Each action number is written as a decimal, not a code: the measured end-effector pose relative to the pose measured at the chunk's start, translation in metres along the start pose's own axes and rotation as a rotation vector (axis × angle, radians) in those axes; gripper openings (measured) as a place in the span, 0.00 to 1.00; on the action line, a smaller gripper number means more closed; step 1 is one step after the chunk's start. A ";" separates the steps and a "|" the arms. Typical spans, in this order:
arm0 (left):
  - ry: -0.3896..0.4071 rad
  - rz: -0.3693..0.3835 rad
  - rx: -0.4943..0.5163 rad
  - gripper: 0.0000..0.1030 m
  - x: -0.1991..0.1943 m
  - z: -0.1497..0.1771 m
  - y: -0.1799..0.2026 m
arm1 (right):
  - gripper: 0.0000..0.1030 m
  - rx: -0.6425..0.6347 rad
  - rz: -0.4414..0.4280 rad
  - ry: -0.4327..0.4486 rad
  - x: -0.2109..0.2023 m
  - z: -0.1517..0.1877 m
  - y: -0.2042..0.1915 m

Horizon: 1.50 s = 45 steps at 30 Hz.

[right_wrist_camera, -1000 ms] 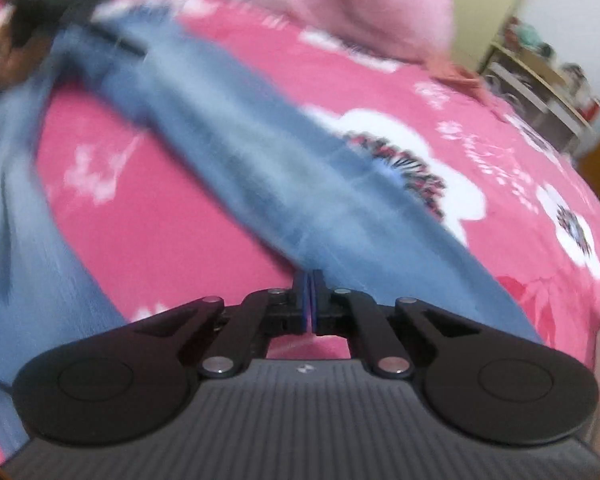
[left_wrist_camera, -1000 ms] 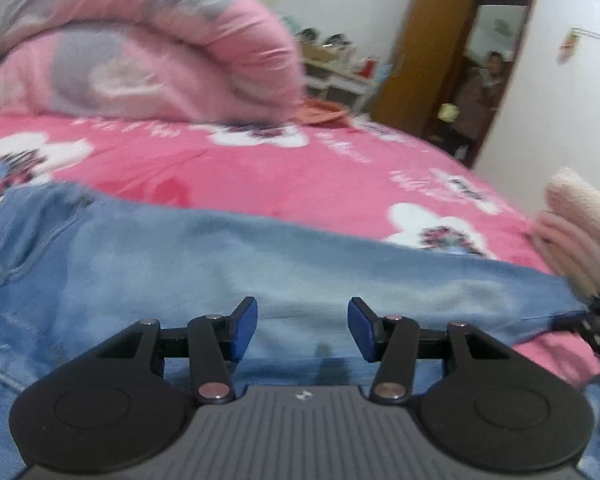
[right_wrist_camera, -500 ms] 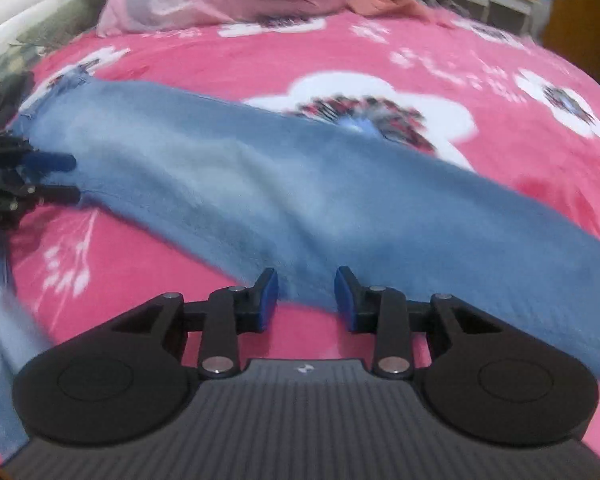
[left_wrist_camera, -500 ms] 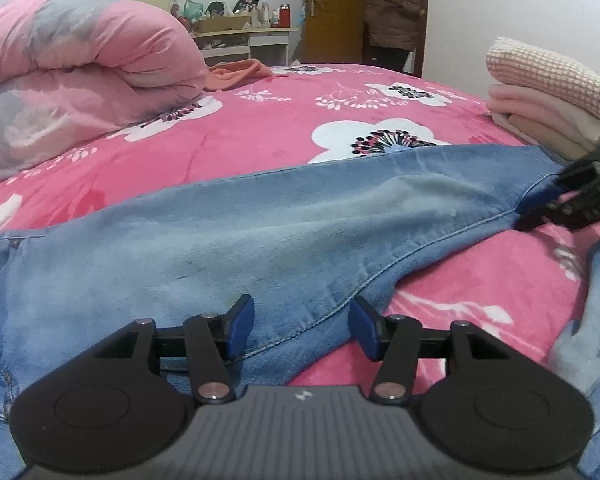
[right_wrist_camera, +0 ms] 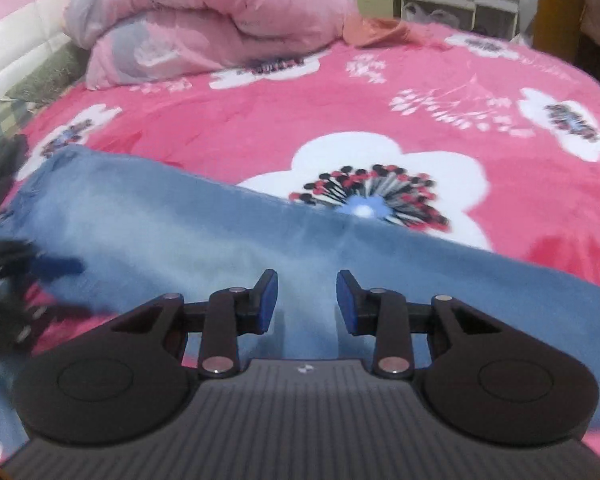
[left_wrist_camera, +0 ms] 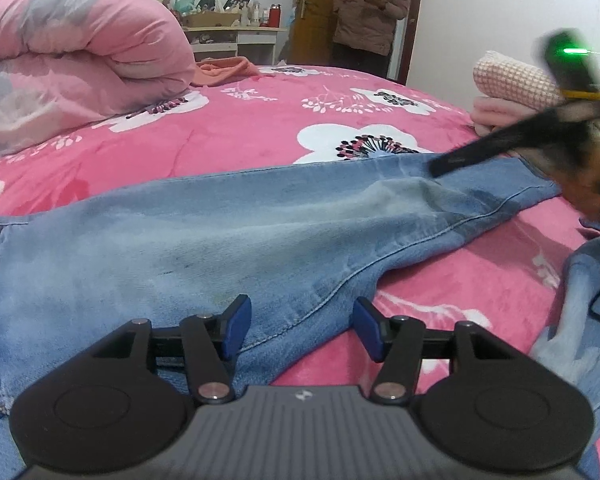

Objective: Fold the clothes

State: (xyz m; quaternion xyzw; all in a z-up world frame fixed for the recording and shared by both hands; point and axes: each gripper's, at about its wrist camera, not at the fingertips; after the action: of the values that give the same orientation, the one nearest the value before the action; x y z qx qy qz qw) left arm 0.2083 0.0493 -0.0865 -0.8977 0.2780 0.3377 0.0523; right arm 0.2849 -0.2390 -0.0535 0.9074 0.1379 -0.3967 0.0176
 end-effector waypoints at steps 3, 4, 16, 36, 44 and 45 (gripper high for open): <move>0.001 0.009 -0.001 0.56 -0.001 0.001 -0.002 | 0.30 0.002 0.092 -0.048 0.059 -0.017 0.017; 0.002 0.011 -0.003 0.56 -0.001 0.001 -0.002 | 0.30 0.000 0.101 -0.023 0.070 -0.021 0.022; 0.008 0.108 -0.013 0.56 -0.006 0.001 -0.006 | 0.32 0.031 -0.050 -0.079 0.041 -0.039 -0.025; 0.005 0.178 0.018 0.61 -0.012 0.008 -0.009 | 0.34 0.077 -0.069 -0.128 0.127 -0.081 -0.073; 0.002 0.179 0.030 0.61 -0.010 0.009 -0.009 | 0.43 0.043 -0.076 -0.189 0.069 -0.061 -0.060; 0.002 0.179 0.031 0.61 -0.010 0.009 -0.009 | 0.43 0.046 -0.031 -0.189 0.077 -0.059 -0.054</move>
State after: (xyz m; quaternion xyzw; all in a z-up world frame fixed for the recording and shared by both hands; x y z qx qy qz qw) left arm 0.2022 0.0643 -0.0876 -0.8687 0.3626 0.3357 0.0354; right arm 0.3631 -0.1602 -0.0647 0.8640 0.1405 -0.4835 0.0038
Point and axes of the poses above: each gripper's, at about its wrist camera, not at the fingertips, and x roughly the way its jaws point, y to its right, z to its underside, and after that the axes turned 1 degree about -x, right-handed
